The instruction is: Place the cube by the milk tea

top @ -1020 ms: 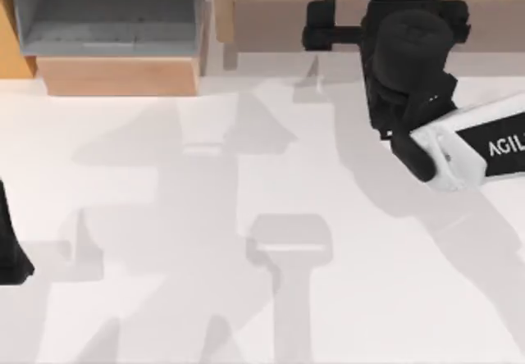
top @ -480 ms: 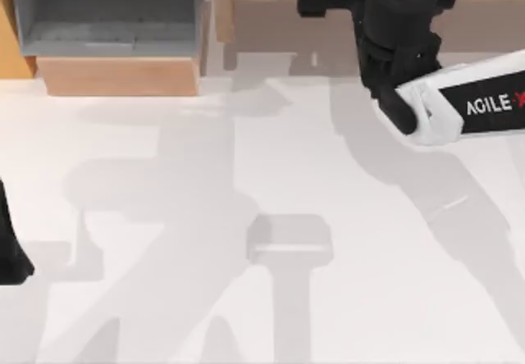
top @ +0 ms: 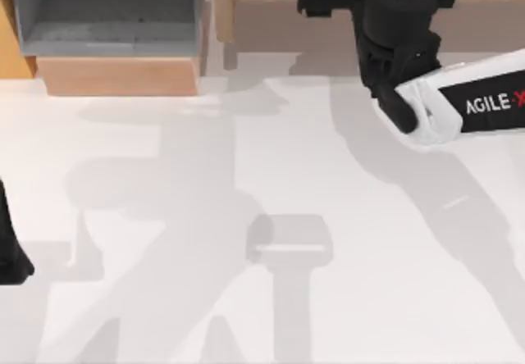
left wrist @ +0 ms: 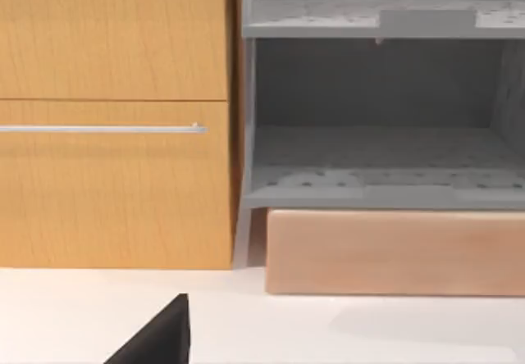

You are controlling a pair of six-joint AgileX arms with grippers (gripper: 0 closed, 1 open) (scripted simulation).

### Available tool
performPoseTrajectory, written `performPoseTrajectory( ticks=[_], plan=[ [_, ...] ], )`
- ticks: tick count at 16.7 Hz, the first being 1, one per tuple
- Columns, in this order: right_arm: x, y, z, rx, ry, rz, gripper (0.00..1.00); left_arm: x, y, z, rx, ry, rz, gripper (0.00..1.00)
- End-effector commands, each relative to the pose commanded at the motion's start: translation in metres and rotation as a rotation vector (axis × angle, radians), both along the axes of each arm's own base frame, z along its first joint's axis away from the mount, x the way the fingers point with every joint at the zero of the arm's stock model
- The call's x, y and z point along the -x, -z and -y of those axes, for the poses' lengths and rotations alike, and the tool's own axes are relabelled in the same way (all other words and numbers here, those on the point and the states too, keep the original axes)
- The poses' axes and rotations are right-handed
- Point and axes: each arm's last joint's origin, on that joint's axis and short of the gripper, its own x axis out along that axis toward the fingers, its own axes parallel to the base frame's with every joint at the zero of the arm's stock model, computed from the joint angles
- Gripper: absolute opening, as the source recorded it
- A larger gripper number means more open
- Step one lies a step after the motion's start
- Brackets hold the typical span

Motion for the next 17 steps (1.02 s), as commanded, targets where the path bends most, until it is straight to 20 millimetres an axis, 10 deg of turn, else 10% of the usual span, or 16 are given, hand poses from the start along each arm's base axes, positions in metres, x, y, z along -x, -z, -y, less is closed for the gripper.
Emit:
performPoseTrajectory(
  ticks=[9,17],
  plan=[
    [0.0000,0.0000,0.0000,0.000,0.000,0.000,0.02,0.0000,0.0000,0.0000,0.000,0.000,0.000,1.00],
    [0.0000,0.0000,0.0000,0.000,0.000,0.000,0.00,0.0000,0.0000,0.0000,0.000,0.000,0.000,1.00]
  ],
)
